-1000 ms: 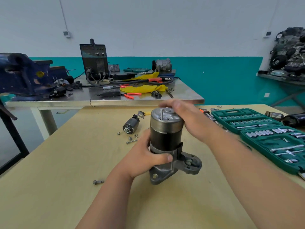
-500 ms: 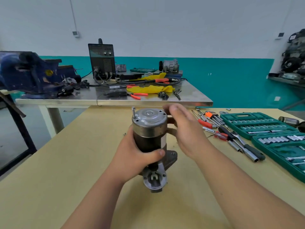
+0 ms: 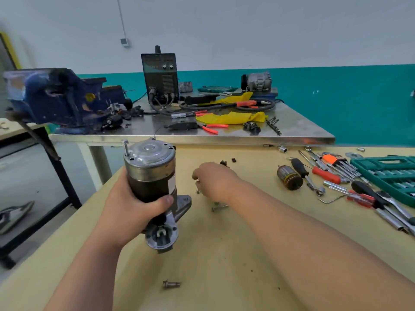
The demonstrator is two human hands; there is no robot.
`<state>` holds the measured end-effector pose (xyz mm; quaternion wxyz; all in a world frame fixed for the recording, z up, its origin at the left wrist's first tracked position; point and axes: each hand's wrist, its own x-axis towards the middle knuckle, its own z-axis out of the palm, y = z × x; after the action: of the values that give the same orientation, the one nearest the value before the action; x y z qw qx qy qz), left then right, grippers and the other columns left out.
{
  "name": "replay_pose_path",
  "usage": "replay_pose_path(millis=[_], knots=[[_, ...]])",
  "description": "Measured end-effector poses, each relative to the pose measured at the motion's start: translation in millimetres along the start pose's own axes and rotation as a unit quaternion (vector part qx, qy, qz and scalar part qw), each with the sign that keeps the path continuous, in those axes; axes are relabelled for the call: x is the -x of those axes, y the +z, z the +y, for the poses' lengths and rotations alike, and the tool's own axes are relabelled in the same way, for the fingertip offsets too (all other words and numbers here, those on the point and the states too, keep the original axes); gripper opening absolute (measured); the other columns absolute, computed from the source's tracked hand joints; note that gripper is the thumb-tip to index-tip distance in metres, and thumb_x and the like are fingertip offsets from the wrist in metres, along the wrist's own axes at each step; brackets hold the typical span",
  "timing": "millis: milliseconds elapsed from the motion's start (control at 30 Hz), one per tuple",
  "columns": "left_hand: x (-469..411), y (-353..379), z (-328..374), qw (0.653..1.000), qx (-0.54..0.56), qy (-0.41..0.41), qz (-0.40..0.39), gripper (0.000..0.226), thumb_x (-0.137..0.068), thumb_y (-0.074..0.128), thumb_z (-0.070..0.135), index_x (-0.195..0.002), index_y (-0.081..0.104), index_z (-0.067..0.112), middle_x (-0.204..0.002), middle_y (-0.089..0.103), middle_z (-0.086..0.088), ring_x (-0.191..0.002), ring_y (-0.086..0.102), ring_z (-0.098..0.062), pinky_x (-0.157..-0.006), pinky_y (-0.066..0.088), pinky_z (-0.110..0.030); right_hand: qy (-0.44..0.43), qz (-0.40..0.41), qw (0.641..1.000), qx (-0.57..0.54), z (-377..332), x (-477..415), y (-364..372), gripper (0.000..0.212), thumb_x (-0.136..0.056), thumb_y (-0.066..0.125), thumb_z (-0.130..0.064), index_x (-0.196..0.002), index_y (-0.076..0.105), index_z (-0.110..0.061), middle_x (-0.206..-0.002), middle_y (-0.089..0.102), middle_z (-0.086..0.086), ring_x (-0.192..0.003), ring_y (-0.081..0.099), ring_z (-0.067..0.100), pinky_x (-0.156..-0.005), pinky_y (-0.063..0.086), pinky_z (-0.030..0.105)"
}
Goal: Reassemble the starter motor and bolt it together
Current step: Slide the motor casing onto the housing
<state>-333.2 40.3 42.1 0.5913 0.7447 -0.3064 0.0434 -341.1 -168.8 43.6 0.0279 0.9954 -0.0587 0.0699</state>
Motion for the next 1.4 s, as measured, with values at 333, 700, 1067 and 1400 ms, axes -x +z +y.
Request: replay_pose_path(millis=[333, 700, 1067, 1400], knots=[[1, 0, -5, 0.999, 0.012, 0.027, -0.026, 0.067, -0.046, 0.079, 0.042, -0.106, 0.052, 0.052, -0.101, 0.068, 0.026, -0.093, 0.065, 0.006, -0.066, 0.05, -0.011, -0.048, -0.061, 0.991, 0.109, -13, -12, 7, 0.031, -0.091, 0.046, -0.007, -0.063, 0.038, -0.017, -0.072, 0.046, 0.004, -0.094, 0.053, 0.033, -0.093, 0.043, 0.04], [14, 13, 4, 0.996, 0.06, 0.07, -0.009, 0.069, -0.047, 0.084, 0.044, -0.107, 0.054, 0.055, -0.105, 0.068, 0.028, -0.096, 0.064, 0.009, -0.073, 0.045, -0.003, -0.103, 0.159, 0.849, -0.493, -20, 82, -105, 0.016, -0.084, 0.07, -0.019, -0.083, 0.071, -0.035, -0.083, 0.072, -0.014, -0.081, 0.068, 0.003, -0.075, 0.055, 0.019], [18, 18, 6, 0.996, 0.044, 0.075, -0.02, 0.069, -0.046, 0.085, 0.042, -0.103, 0.052, 0.062, -0.102, 0.067, 0.029, -0.094, 0.064, 0.009, -0.07, 0.045, -0.002, -0.124, 0.114, 0.971, -0.171, -20, 97, -133, 0.021, -0.093, 0.062, -0.021, -0.109, 0.074, -0.028, -0.09, 0.065, -0.025, -0.081, 0.056, -0.009, -0.076, 0.039, 0.0], [16, 17, 3, 0.996, 0.052, 0.075, -0.026, 0.07, -0.047, 0.085, 0.041, -0.105, 0.051, 0.063, -0.104, 0.067, 0.027, -0.095, 0.064, 0.007, -0.071, 0.046, -0.003, -0.115, 0.066, 0.991, 0.034, -30, 93, -150, 0.031, -0.099, 0.043, -0.042, -0.093, 0.068, -0.024, -0.081, 0.065, -0.007, -0.074, 0.057, 0.01, -0.066, 0.05, 0.031]])
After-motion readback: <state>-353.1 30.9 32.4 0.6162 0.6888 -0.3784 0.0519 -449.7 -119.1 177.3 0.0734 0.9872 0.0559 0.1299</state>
